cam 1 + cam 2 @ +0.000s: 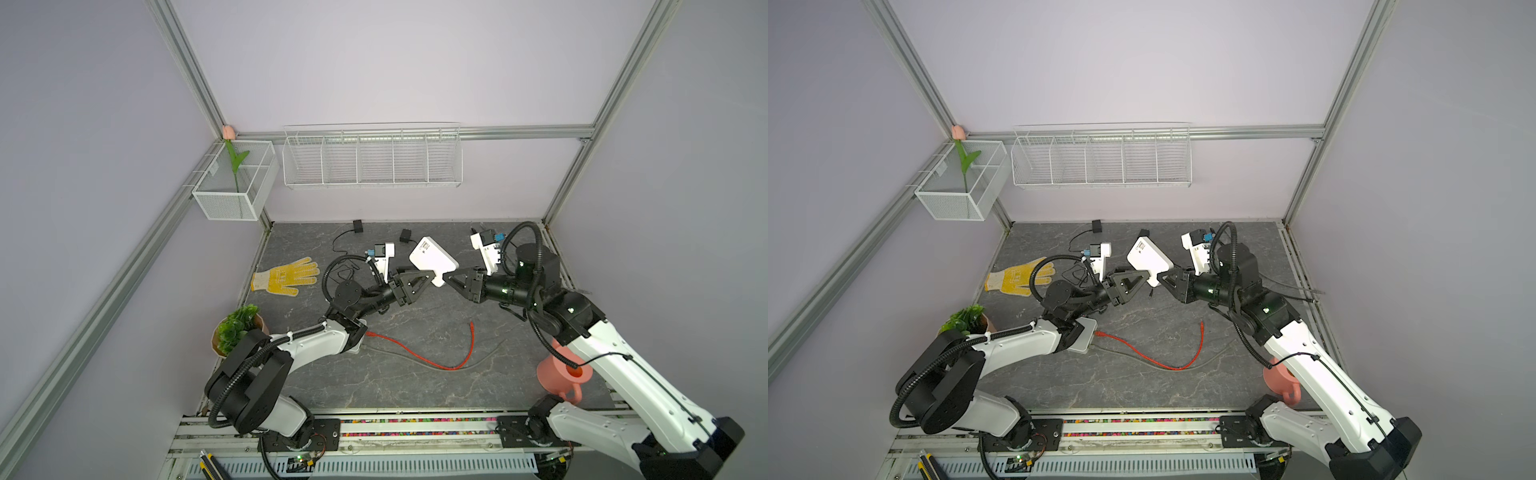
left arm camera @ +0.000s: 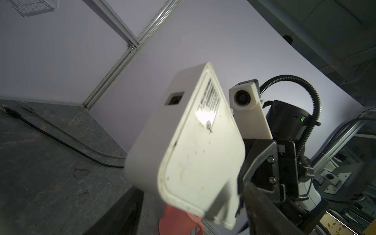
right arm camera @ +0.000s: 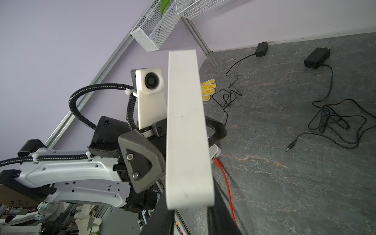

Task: Insert the plug into the switch port
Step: 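Close the left gripper on the white device held by the right gripper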

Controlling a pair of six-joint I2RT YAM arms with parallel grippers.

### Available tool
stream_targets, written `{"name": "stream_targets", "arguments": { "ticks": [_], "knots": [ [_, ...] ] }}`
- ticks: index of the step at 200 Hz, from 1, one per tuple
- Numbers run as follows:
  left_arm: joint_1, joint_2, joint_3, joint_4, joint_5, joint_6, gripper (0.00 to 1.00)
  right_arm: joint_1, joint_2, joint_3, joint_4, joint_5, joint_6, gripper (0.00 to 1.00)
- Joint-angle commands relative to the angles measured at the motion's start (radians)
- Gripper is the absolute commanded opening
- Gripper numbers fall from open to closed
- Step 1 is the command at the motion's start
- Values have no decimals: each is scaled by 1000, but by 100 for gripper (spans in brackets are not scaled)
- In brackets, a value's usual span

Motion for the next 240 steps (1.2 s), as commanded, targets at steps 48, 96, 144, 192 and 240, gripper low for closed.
{"name": "stream_targets", "arguments": {
  "ticks": [48, 96, 144, 192, 240],
  "knots": [
    [29, 35, 45, 188, -12, -80, 24, 15, 35, -45, 71, -11, 35, 7],
    [83, 33, 23, 214, -11, -99, 1, 17, 63, -30, 14, 39, 13, 13],
    [92, -33, 25, 44, -6, 14, 0, 21, 76, 6, -34, 67, -18, 18],
    [137, -181, 6, -285, -40, 204, 0, 21, 26, 77, -191, 192, -103, 70],
    [153, -452, 1, -870, -289, 524, 0, 18, 37, 179, -311, 333, -201, 75]
  ]
}}
